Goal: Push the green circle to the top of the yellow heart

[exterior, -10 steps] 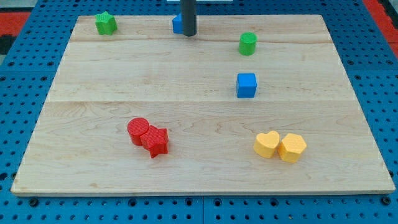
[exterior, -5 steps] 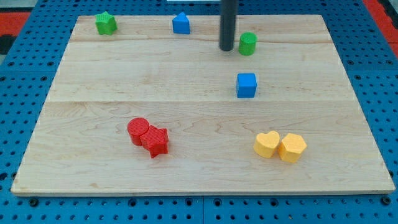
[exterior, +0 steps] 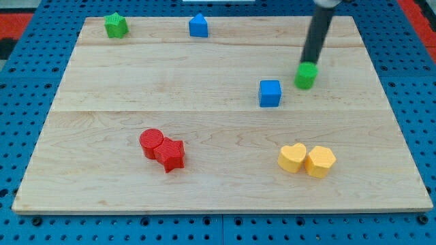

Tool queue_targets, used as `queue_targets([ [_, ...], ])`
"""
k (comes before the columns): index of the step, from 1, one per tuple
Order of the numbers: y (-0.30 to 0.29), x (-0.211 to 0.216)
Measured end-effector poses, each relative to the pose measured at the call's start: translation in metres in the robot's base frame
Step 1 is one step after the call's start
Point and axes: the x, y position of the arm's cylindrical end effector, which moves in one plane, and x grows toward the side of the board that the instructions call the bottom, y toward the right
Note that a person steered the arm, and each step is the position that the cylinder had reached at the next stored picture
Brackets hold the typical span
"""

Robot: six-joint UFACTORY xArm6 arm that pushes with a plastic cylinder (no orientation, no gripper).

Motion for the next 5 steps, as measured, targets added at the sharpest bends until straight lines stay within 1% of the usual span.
queue_targets([
  [1, -0.008, 0.057],
  [2, -0.025, 0.104],
  [3, -0.071, 0.15],
  [4, -0.106, 0.177],
  [5, -0.093, 0.211],
])
